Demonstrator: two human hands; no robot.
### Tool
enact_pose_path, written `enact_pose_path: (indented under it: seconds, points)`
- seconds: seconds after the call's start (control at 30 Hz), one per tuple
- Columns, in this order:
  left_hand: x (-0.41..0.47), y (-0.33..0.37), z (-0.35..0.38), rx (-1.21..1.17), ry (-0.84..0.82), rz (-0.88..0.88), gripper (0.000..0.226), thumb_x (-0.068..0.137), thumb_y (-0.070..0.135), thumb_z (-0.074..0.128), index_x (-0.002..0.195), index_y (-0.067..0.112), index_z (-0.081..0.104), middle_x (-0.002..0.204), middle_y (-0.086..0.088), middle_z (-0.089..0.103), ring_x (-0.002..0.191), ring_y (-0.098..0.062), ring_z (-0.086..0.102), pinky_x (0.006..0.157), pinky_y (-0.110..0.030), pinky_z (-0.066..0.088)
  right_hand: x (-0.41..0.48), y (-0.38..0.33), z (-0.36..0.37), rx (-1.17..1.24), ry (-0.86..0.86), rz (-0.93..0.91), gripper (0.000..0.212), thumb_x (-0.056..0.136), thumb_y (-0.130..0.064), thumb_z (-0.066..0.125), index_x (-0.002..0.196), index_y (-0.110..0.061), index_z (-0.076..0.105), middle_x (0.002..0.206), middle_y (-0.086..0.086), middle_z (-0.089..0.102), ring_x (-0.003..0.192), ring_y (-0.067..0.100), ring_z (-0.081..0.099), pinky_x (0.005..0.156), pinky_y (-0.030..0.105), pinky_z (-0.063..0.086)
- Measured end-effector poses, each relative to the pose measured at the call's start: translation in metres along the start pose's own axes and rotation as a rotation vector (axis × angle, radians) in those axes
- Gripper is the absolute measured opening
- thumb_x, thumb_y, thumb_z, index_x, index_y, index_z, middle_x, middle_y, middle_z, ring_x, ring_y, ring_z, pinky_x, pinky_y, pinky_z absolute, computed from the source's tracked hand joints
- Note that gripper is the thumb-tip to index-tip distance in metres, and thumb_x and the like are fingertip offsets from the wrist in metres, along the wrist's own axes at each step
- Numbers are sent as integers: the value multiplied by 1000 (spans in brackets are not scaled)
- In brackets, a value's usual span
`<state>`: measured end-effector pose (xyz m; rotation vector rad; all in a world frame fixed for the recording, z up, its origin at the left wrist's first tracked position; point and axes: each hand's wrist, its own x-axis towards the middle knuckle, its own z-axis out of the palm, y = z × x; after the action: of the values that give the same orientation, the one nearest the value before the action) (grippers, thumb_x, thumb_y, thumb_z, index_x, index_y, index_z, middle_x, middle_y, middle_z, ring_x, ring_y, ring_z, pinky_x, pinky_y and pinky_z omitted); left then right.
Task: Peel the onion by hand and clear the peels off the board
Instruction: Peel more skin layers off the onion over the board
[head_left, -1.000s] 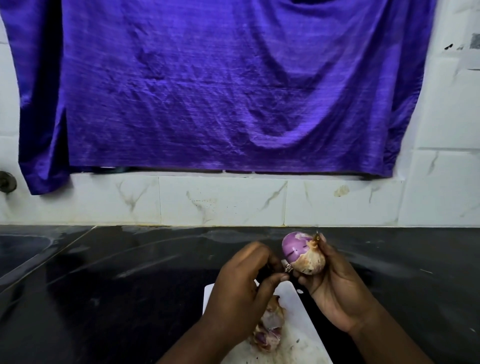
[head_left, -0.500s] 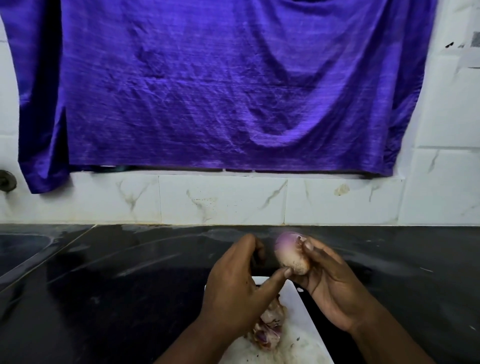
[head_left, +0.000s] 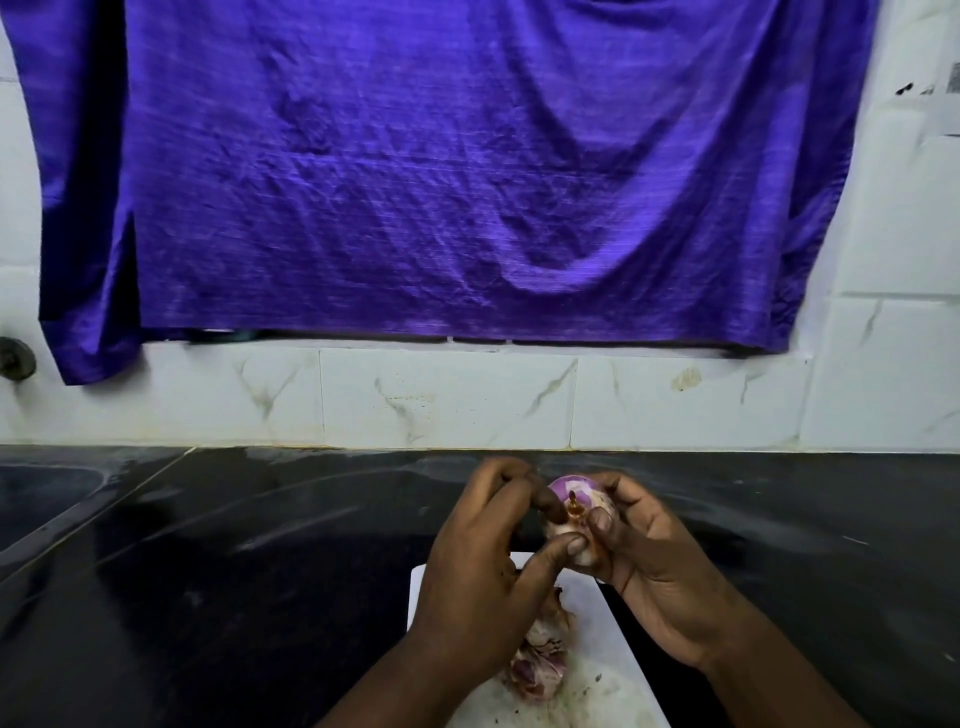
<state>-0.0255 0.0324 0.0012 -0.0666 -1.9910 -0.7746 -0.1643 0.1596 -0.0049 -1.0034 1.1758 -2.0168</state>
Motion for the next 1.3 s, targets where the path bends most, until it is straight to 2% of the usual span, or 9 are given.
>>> enact_pose_path:
  seconds: [0.1, 0.23, 0.37, 0.6, 0.77, 0.97, 1.07, 1.17, 1.3]
  points:
    - [0, 1, 0, -6, -5, -11, 15, 92, 41, 71, 97, 34, 58, 110, 21, 51, 92, -5, 58, 70, -7, 41, 0, 0, -1, 6, -1, -3, 65, 61, -32, 100, 115, -10, 70, 120, 24, 71, 96, 33, 70, 74, 34, 62]
    - [1, 2, 0, -39, -6, -12, 24, 93, 36, 72, 115, 35, 60, 117, 22, 51, 92, 1, 58, 72, -4, 42, 1, 1, -3, -4, -19, -16, 65, 66, -33, 98, 119, -10, 69, 114, 22, 72, 89, 26, 73, 75, 34, 62]
    - [2, 2, -2, -75, -24, -13, 16, 95, 25, 72, 108, 28, 64, 118, 17, 52, 93, -5, 60, 73, -9, 46, 1, 3, -4, -28, -40, -13, 67, 69, -31, 97, 124, -8, 66, 119, 27, 71, 95, 31, 74, 85, 43, 63]
    - [2, 0, -1, -108, -10, -26, 14, 95, 18, 73, 104, 24, 64, 120, 18, 50, 106, -11, 61, 76, -9, 48, 2, 4, -4, -21, -53, -17, 63, 69, -29, 97, 122, -10, 68, 119, 22, 72, 97, 31, 74, 83, 42, 62]
    - [0, -1, 1, -156, -42, -67, 8, 96, 21, 71, 97, 19, 63, 122, 19, 47, 96, -16, 66, 72, -40, 63, 3, 5, -5, -1, -34, -24, 62, 66, -30, 99, 117, -11, 69, 119, 23, 70, 97, 32, 73, 84, 44, 62]
    - [0, 0, -1, -58, 27, -40, 22, 96, 29, 72, 116, 33, 64, 126, 23, 48, 97, -3, 60, 73, -8, 47, 3, 2, -4, 12, -23, -45, 59, 64, -32, 99, 114, -15, 72, 119, 22, 71, 100, 32, 73, 82, 40, 62]
    - [-2, -2, 0, -112, 35, -54, 16, 95, 20, 75, 108, 28, 71, 129, 25, 47, 113, -6, 62, 79, -16, 57, 2, 2, -3, 9, -43, -54, 55, 68, -32, 97, 114, -16, 73, 120, 20, 73, 101, 31, 74, 83, 39, 62]
    - [-2, -4, 2, -164, 49, -54, 8, 94, 15, 76, 100, 20, 72, 127, 21, 49, 108, -10, 67, 73, -32, 65, 2, 2, -2, 9, -51, -54, 52, 69, -31, 97, 112, -17, 73, 121, 18, 73, 97, 29, 75, 82, 39, 62]
    - [-1, -5, 1, -177, 42, -54, 12, 94, 12, 76, 96, 23, 71, 126, 19, 50, 105, -14, 68, 72, -32, 64, 2, 2, -3, 5, -33, -44, 58, 67, -31, 98, 115, -13, 71, 120, 20, 72, 96, 30, 74, 80, 38, 62]
